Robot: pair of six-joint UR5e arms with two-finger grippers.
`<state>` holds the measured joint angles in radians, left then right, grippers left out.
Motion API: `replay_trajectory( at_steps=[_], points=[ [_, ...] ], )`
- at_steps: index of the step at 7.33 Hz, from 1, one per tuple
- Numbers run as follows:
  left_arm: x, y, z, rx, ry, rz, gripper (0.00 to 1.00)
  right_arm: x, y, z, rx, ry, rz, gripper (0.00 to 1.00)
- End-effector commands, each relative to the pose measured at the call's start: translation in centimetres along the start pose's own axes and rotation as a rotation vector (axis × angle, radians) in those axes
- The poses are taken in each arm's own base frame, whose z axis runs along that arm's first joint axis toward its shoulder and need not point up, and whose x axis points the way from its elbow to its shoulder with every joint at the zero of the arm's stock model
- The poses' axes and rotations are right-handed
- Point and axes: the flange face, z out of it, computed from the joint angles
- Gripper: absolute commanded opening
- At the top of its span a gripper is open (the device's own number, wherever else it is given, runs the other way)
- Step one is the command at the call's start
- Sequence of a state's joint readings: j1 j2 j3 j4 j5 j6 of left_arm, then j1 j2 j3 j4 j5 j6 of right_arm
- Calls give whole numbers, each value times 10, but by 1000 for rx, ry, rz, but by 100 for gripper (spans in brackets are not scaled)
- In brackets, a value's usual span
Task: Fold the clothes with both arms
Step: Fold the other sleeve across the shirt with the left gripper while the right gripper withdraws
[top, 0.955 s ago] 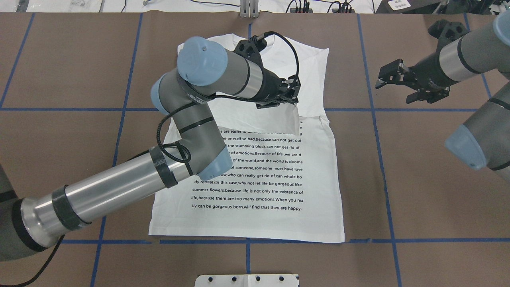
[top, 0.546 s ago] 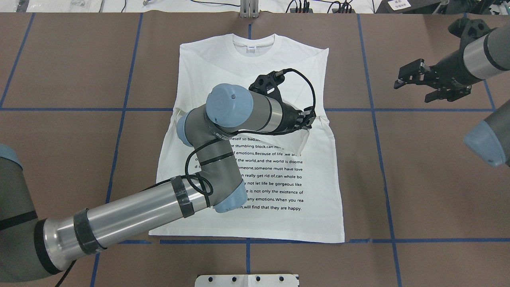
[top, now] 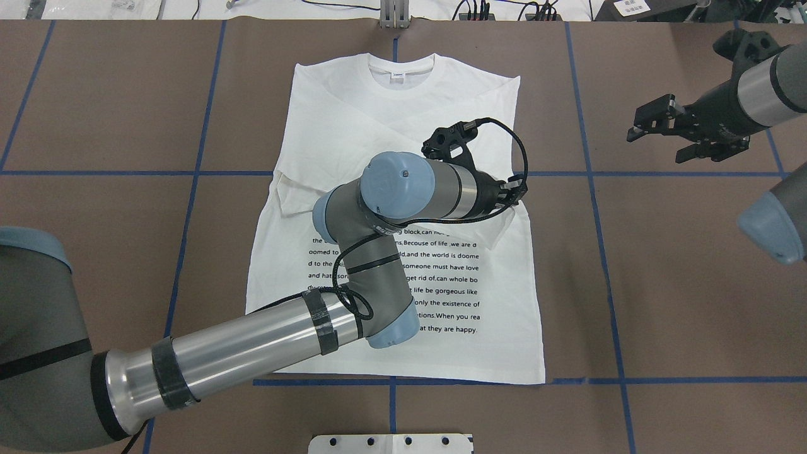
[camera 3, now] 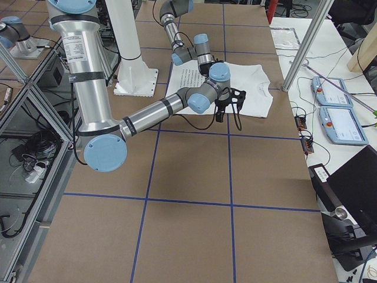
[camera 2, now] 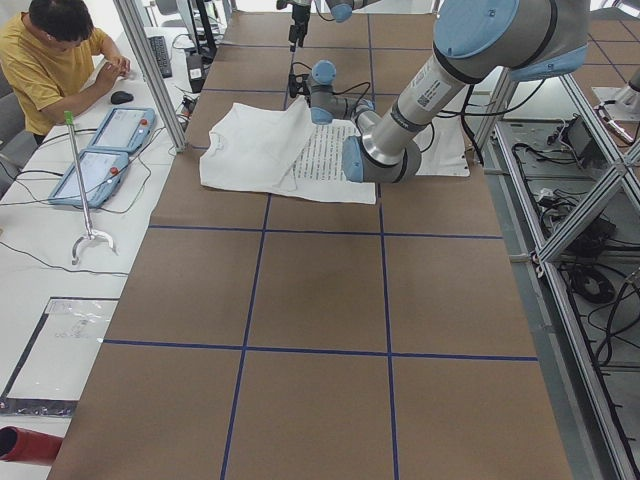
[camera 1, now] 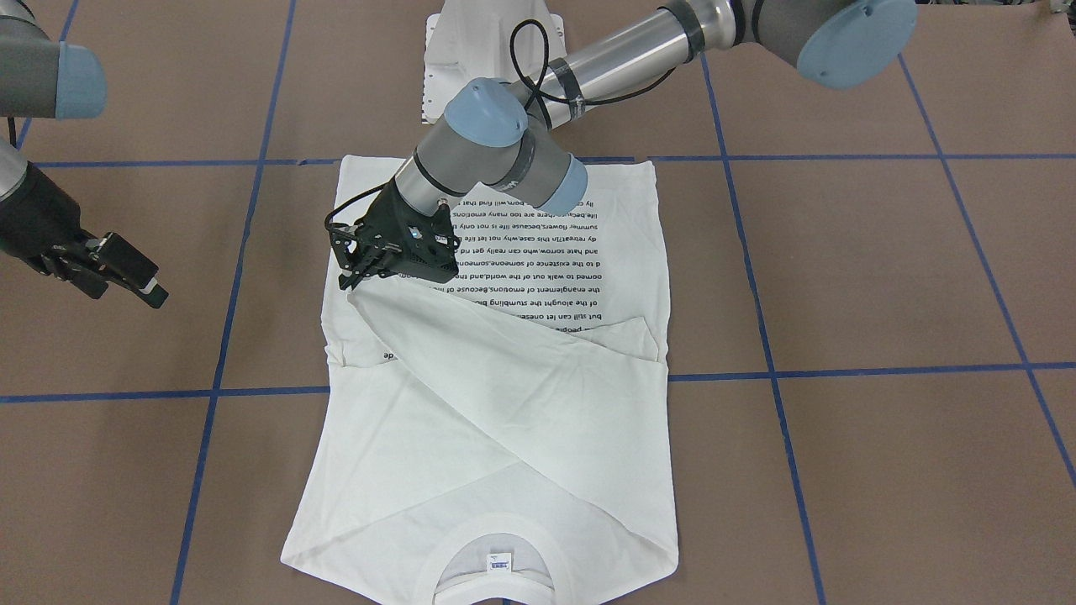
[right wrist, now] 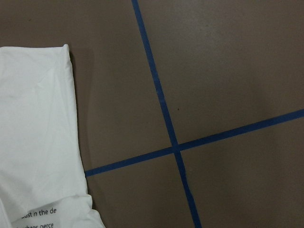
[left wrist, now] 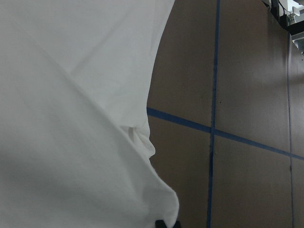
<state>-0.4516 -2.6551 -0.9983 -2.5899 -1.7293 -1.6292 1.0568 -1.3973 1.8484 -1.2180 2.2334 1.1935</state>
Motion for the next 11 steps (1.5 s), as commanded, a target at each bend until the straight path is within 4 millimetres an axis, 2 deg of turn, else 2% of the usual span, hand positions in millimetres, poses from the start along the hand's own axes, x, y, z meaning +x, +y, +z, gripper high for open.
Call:
replay_trajectory(
  at_steps=[1,2,3,4,5,7,8,9,10,11],
  points=[
    [8,-6,18,41,10,1,0,-1,0,0,0,-1,-1,99],
    [8,-7,20,59,8,1,1,-2,0,-1,1,-2,-2,99],
    [8,-1,23,55,6,-1,23,-3,0,0,0,-3,-4,99],
    [6,5,26,49,1,-1,75,-4,0,0,1,-4,-5,99],
    [5,6,26,48,0,-10,92,-3,0,1,0,-1,-4,99],
    [9,3,17,39,9,-101,95,-10,3,1,1,-8,-3,100],
    [-8,5,0,36,-37,-98,95,-24,23,9,-25,-17,-19,100],
    [-41,3,-30,-16,-103,-87,94,-46,52,16,-49,-30,7,100],
    [-79,-1,-67,-16,-150,-32,94,-73,97,29,-29,-31,72,100],
    [-108,-8,-99,-11,-201,62,94,-91,153,59,-16,-8,87,99]
  ],
)
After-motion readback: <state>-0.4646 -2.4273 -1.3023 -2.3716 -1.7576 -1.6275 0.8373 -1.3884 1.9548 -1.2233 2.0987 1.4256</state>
